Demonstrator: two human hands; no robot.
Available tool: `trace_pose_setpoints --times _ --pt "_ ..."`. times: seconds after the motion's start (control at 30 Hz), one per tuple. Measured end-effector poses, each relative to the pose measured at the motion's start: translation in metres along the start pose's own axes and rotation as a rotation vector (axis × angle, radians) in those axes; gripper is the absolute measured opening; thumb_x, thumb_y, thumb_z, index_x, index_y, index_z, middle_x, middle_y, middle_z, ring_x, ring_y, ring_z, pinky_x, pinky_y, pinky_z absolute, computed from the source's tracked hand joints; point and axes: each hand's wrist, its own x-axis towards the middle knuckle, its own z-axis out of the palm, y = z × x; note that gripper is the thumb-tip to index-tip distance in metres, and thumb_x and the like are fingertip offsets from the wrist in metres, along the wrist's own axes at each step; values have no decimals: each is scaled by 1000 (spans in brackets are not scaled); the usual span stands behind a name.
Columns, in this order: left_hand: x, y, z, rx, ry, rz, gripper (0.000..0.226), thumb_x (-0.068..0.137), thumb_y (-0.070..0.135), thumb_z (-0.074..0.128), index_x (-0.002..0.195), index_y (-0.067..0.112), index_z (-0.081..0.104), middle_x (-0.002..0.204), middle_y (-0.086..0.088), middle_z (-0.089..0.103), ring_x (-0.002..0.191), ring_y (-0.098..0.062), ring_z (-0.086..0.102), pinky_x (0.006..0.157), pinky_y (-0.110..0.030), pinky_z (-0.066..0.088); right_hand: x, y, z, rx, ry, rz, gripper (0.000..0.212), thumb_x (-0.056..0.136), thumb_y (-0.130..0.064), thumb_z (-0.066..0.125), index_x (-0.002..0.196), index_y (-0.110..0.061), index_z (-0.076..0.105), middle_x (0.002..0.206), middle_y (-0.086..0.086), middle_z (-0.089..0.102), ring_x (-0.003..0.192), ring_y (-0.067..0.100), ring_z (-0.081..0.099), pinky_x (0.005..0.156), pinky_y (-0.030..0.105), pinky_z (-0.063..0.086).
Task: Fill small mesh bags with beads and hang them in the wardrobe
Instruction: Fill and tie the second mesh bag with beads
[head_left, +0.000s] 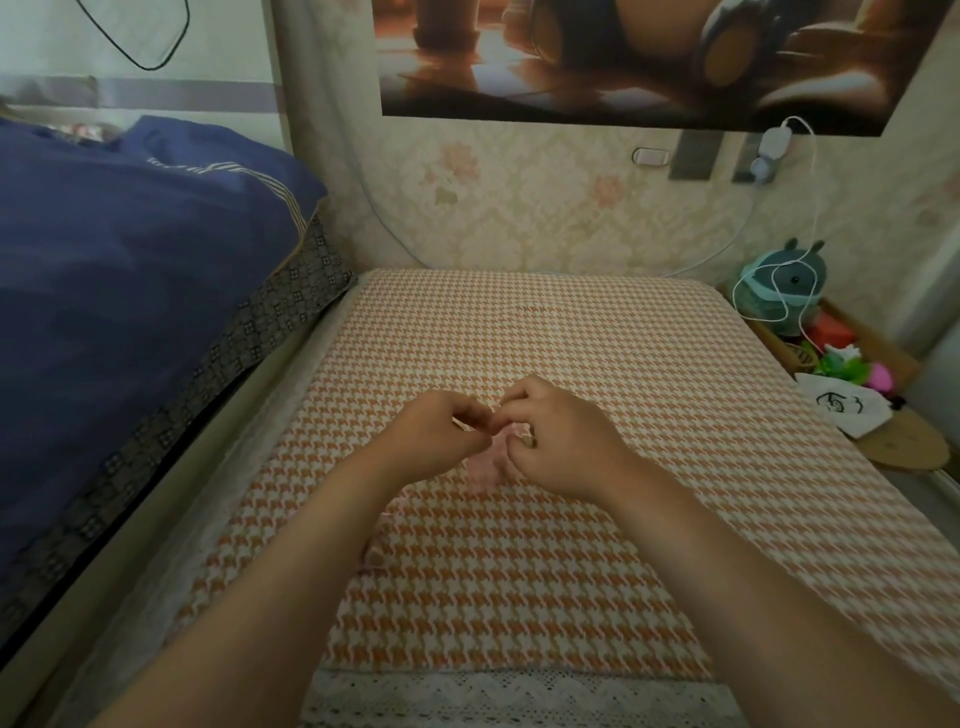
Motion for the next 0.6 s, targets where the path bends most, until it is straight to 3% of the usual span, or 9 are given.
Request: trace_pose_setpoints --times 0.13,0.23,0.3,0.37,0.47,0.6 --pt "10 -1 2 -138 51 -1 13 89 20 68 100 20 75 95 6 73 83 -8 67 73 -24 55 3 5 -1 -35 -39 2 24 94 -30 56 111 -32 72 111 -15 64 92 5 59 79 33 54" --pt "24 -9 3 -280 178 -60 11 92 14 62 98 17 72 94 1 72 83 -16 68 70 -28 55 5 8 -2 -5 -26 23 25 95 -28 57 114 -27 74 110 -14 67 88 1 55 83 29 54" --pt "37 -23 6 -184 257 -74 15 94 11 58 96 20 70 93 6 71 88 -17 67 71 -27 51 5 9 -2 44 -30 42 25 96 -29 57 114 -25 74 107 -14 66 87 0 55 83 27 52" --pt "49 -37 11 -8 279 -92 23 95 9 55 106 21 71 106 6 69 100 -16 64 81 -29 52 5 9 0 109 -16 66 25 98 -32 55 110 -24 76 105 -14 67 89 1 58 84 29 53" --pt "70 -55 20 175 207 -56 36 95 8 55 129 18 64 133 -4 59 120 -22 57 100 -36 48 6 11 2 140 4 89 28 101 -32 52 107 -23 77 102 -13 68 89 4 60 82 31 53" --pt "96 -67 26 403 55 67 46 90 9 66 135 16 60 134 -10 57 120 -25 56 103 -32 44 10 16 7 165 24 107 34 101 -35 49 90 -17 76 86 -9 67 78 9 60 74 40 54"
